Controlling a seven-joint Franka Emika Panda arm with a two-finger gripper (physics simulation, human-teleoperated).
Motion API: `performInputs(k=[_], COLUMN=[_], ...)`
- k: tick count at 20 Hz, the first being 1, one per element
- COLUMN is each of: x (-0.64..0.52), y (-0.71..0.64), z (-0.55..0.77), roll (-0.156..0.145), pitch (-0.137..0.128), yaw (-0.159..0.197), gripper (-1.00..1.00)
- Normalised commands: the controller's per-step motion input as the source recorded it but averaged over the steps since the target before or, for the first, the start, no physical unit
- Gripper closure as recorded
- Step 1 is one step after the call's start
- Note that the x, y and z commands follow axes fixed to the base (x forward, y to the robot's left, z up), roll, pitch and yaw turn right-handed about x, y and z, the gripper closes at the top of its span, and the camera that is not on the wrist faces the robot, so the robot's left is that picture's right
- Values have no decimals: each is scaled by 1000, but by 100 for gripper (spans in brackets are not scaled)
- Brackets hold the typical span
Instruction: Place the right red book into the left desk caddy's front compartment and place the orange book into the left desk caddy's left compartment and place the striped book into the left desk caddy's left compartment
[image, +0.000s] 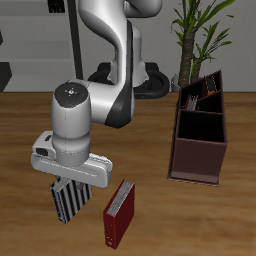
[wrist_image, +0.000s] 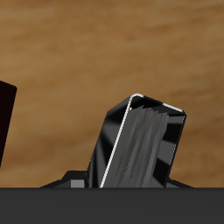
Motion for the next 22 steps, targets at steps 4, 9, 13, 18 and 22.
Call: performInputs(k=[4,9,13,18,22], x=[-153,-289,-406,-399,-497], y=[-208,10,110,58,88], z=[-69,308,678,619,569], roll=[-38,18,40,-16,-39], pitch=[7,-44,-99,-69,-94], yaw=[-58,-23,-35,-23,23], gripper=[100,100,100,100,100])
